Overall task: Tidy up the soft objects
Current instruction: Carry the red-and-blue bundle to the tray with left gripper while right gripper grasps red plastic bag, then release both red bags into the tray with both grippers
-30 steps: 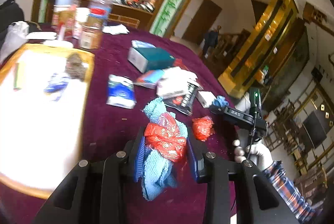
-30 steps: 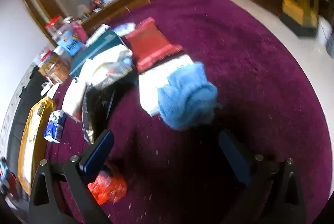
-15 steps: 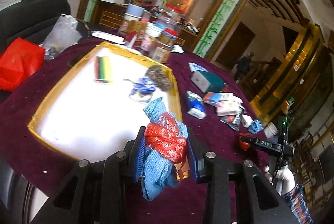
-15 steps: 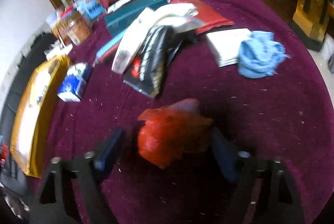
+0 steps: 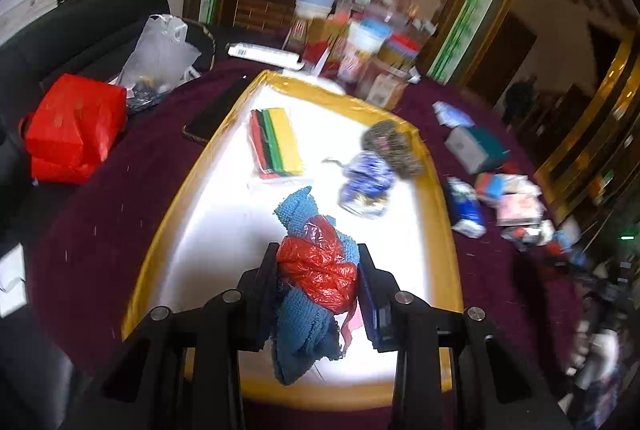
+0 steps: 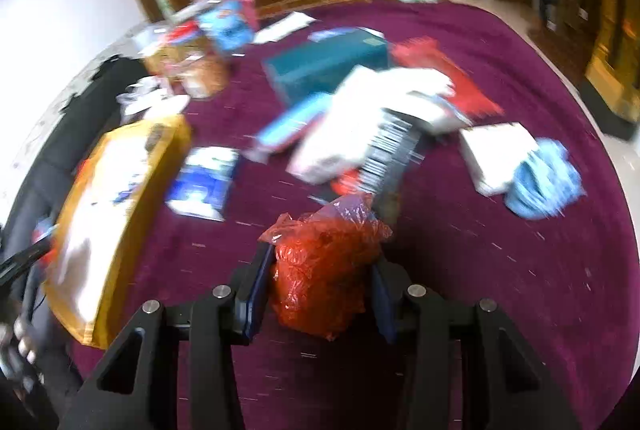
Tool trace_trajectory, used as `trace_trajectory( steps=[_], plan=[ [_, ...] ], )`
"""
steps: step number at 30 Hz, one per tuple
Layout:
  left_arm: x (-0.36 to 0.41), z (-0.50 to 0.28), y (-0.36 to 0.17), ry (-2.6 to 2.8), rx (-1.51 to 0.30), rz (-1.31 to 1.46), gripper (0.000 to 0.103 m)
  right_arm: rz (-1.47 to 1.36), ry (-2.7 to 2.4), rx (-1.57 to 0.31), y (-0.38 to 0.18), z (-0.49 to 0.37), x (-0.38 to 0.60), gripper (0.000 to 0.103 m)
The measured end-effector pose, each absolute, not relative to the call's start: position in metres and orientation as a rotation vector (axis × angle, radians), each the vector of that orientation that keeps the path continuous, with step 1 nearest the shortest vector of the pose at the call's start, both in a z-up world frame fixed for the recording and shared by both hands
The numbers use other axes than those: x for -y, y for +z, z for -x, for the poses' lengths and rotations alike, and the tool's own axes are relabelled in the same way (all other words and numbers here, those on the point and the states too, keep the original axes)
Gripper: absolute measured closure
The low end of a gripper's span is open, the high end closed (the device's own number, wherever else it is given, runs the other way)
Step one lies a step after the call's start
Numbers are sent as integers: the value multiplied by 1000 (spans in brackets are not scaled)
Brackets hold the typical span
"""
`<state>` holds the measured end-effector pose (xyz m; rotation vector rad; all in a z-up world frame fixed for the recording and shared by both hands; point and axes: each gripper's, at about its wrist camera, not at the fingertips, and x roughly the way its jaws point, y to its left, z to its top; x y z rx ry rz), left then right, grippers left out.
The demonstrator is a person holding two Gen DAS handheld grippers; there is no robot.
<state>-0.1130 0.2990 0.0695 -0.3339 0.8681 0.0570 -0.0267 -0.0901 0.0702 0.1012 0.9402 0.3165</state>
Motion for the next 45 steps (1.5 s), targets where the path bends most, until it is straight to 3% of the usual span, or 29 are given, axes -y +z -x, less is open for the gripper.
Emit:
trace_trajectory(
  steps=[10, 12, 14, 19, 26, 31, 35, 39, 45],
  plan=[
    [-312, 17, 34, 122, -1028, 317, 63, -7, 551, -954, 93, 14, -23, 60],
    [-327, 6, 31, 155, -1011, 367, 43, 30, 573, -956, 93, 12, -46, 60],
    [-335, 7, 31, 148, -997, 420, 43, 60, 593, -963, 92, 8, -66, 60],
    [-330, 47, 54, 67, -890, 476, 39, 116, 651, -985, 92, -14, -122, 60],
    [-339, 137, 83, 25, -683, 512, 27, 157, 741, -1080, 67, -42, -200, 60],
    [-356, 170, 76, 54, -640, 537, 27, 164, 767, -1145, 43, -44, -235, 59],
    [-368, 177, 70, 71, -639, 570, 27, 177, 733, -1128, 41, -46, -239, 53],
    [-370, 183, 66, 74, -642, 593, 27, 101, 744, -1057, 69, -35, -209, 27],
    [-354, 189, 64, 38, -653, 607, 27, 22, 651, -922, 106, -9, -118, 24]
  ],
)
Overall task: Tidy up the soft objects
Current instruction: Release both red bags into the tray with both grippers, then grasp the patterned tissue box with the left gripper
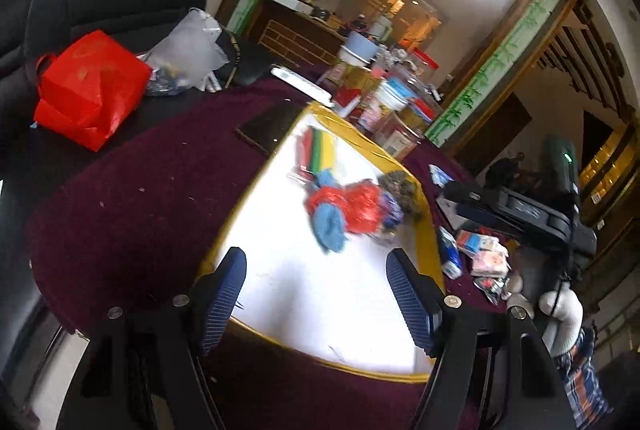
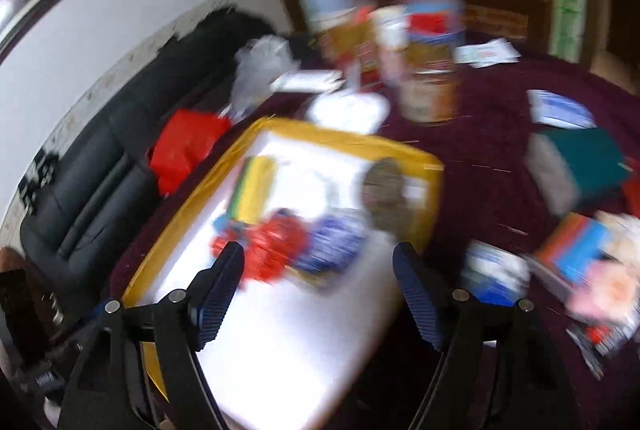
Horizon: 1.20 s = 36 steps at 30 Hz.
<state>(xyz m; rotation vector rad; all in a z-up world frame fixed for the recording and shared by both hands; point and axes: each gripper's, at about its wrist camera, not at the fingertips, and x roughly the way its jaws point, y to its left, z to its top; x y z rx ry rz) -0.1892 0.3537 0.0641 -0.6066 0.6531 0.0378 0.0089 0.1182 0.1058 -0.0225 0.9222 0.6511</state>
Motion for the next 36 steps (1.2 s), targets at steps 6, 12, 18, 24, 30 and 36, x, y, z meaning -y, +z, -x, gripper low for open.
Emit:
trace_trajectory(
  steps=[6, 12, 18, 24, 30, 36],
  plan=[
    [-295, 187, 82, -82, -661, 503, 21, -53, 450, -873, 95, 7, 4, 20],
    [-210, 158, 85, -234, -769, 379, 22, -148, 270, -835, 66, 14, 102, 21],
    [-137, 108, 96, -241, -827, 248, 22, -218, 179, -776, 47, 8, 154, 21],
    [-96, 30, 75, -134, -926, 147, 22, -349, 213, -792, 44, 6, 178, 20],
    [-80, -30, 43, -18, -987, 17, 21, -436, 222, -831, 37, 3, 190, 20],
    [-72, -55, 19, 47, -1010, -81, 21, -463, 234, -837, 36, 4, 192, 20]
  ],
)
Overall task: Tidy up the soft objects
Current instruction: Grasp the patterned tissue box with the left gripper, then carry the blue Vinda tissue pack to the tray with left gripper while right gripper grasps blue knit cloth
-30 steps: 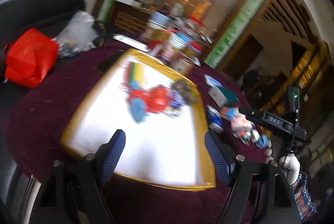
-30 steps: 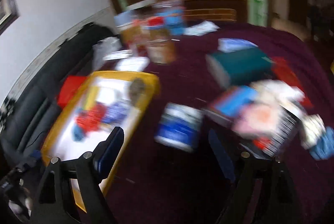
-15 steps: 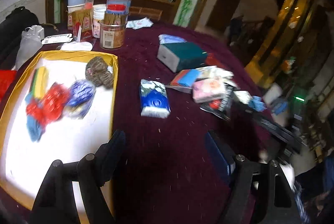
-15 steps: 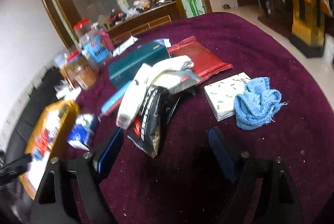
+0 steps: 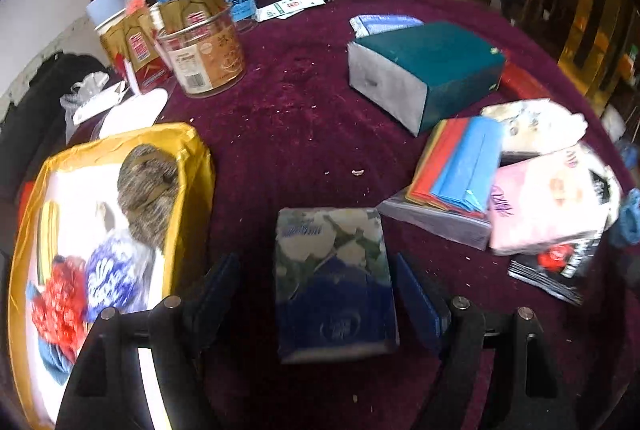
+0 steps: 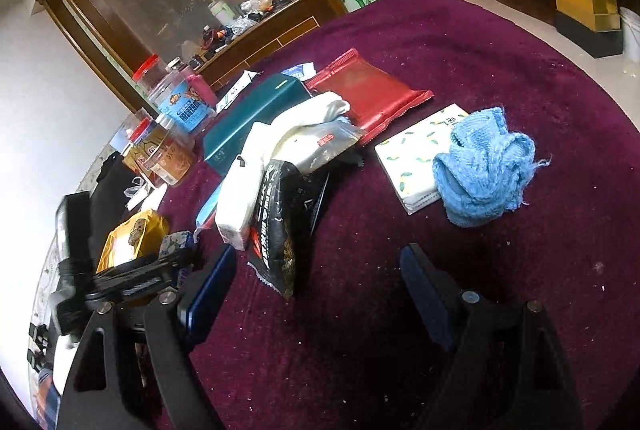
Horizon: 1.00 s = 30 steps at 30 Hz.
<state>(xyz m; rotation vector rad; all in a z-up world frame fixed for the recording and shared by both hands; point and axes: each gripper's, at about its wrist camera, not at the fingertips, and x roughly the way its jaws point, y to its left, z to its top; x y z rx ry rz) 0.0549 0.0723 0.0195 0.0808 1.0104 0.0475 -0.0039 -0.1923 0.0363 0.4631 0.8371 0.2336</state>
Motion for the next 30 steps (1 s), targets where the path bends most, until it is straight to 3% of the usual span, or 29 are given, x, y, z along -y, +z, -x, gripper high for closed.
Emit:
trace_trajectory(
  steps=[5, 7, 8, 18, 30],
  plan=[
    [-64, -62, 11, 30, -991, -115, 21, -457, 211, -837, 36, 3, 194, 20],
    [-69, -60, 13, 2, -1007, -75, 43, -456, 196, -838, 35, 2, 195, 20],
    [-72, -58, 15, -8, -1012, -48, 47, -458, 190, -838, 35, 2, 197, 20],
    [-85, 61, 83, -223, -835, 181, 48, -485, 148, -825, 34, 2, 208, 20],
    [-91, 130, 100, -345, -773, 293, 48, -639, 23, -748, 41, 28, 264, 20]
  ],
)
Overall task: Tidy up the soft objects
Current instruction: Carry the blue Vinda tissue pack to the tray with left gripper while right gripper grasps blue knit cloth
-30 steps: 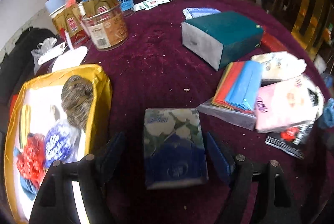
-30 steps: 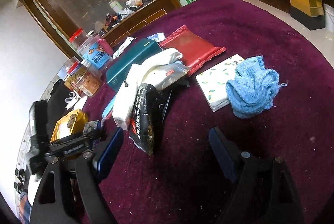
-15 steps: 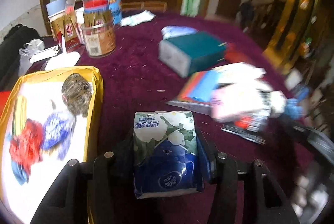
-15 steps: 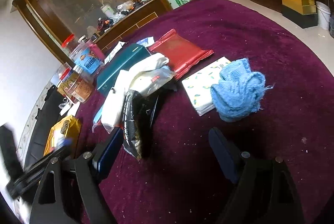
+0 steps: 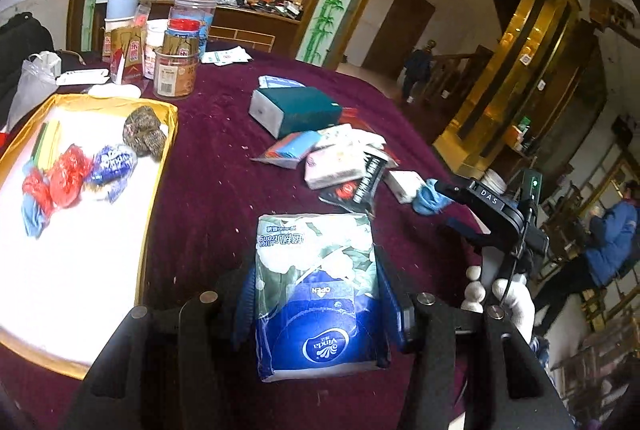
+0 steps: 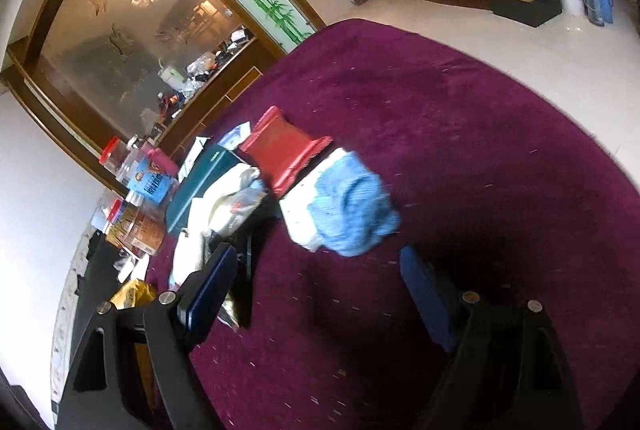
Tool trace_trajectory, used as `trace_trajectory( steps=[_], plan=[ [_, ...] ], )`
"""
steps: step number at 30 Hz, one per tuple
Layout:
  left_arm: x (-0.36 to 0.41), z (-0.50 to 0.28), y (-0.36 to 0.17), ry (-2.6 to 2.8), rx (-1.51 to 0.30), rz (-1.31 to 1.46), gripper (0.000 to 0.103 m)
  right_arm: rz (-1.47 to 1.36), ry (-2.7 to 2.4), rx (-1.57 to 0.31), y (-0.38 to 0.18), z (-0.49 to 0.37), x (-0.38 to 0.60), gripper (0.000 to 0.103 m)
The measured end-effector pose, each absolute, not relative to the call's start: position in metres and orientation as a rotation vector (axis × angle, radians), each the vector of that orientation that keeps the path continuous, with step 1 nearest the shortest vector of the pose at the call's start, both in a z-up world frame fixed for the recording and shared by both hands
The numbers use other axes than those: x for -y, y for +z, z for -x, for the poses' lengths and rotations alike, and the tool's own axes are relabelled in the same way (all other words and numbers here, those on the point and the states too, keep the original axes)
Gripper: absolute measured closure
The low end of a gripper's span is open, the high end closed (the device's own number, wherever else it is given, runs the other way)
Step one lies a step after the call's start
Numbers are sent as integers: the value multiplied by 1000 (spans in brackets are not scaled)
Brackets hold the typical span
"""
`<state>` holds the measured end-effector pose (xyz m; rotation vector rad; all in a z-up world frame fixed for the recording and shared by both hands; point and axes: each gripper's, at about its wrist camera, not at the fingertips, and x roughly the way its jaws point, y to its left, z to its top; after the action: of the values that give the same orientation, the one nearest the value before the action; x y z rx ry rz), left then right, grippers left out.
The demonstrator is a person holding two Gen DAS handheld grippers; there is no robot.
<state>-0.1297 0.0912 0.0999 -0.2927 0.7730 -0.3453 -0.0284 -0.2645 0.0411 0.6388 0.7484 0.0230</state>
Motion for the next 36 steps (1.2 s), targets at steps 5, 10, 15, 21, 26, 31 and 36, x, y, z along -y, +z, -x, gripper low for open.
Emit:
trace_trajectory(
  steps=[5, 10, 15, 21, 26, 31, 36],
  plan=[
    [-109, 144, 104, -372, -739, 336, 48, -591, -18, -790, 53, 32, 283, 20],
    [-130, 155, 104, -362, -713, 369, 48, -505, -53, -825, 58, 21, 287, 20],
    [-153, 166, 102, -313, -706, 389, 48, -396, -46, -910, 47, -9, 273, 20],
    [-176, 180, 104, -240, -689, 401, 48, -326, -45, -936, 33, -35, 255, 44],
    [-202, 189, 108, -157, -667, 407, 47, -342, -19, -929, 37, -29, 261, 62],
    [-239, 192, 102, -20, -668, 406, 47, -382, 23, -892, 54, -3, 269, 62],
    [-268, 182, 85, 92, -716, 374, 47, -376, 151, -857, 83, 22, 243, 61]
  ],
)
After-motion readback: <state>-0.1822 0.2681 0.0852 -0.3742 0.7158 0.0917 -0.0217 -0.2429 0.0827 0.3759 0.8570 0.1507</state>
